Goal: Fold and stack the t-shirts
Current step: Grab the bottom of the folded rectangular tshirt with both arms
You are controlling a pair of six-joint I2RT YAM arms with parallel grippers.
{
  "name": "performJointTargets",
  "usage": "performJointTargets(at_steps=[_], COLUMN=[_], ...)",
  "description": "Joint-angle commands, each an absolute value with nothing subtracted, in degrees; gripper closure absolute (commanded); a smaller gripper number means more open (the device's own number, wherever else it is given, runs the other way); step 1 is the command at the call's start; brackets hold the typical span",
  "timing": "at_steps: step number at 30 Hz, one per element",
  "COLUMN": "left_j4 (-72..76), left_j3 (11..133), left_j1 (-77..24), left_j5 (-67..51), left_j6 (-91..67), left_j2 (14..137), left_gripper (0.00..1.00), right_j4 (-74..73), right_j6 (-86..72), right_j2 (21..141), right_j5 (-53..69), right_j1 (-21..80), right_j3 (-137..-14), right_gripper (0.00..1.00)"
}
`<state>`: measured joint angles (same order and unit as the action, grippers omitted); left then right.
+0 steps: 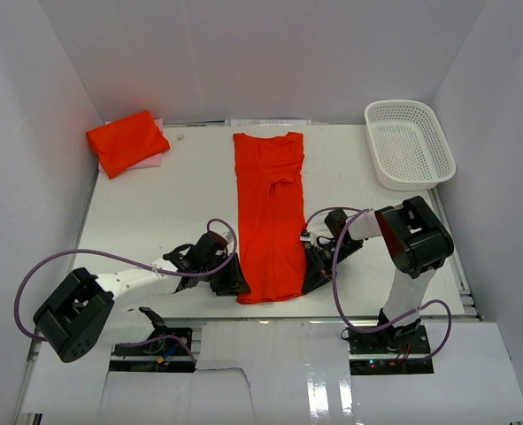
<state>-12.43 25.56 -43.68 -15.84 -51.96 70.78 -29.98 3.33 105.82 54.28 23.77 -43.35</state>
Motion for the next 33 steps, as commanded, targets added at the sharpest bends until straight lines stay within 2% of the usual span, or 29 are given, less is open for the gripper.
performJointTargets(at_steps=[1,7,11,22,27,33], left_j4=[-13.97,-13.97,-13.97,-18.02,-17.93,-15.65], left_j3=[25.66,25.75,25.93,24.08,24.96,25.58], left_j1=[-43.95,-44.03,-44.03,-44.74,-45.09,-45.70], left_j5=[-13.89,-13.80,-14.15,-15.73,-17.05,-17.05], left_j6=[-51.77,-51.77,-51.77,-52.91,-52.47,-52.38], left_j2=[70.31,69.70,69.52,65.30,68.28,71.89], left_gripper=[0.54,0.55,0.60,0.57,0.62,0.59], right_j4=[-30.06,-32.60,-33.40,-33.31,-33.31,-33.31], right_j6=[1.41,1.84,2.64,2.81,2.81,2.64], right_j2=[106.97,103.98,102.57,102.22,102.22,101.95], right_j5=[52.03,51.60,50.36,49.92,49.92,49.83], right_j1=[24.08,24.08,23.99,23.99,23.99,23.99], right_j3=[-43.15,-43.33,-43.33,-43.42,-43.42,-43.51], right_gripper=[0.92,0.92,0.92,0.92,0.92,0.92])
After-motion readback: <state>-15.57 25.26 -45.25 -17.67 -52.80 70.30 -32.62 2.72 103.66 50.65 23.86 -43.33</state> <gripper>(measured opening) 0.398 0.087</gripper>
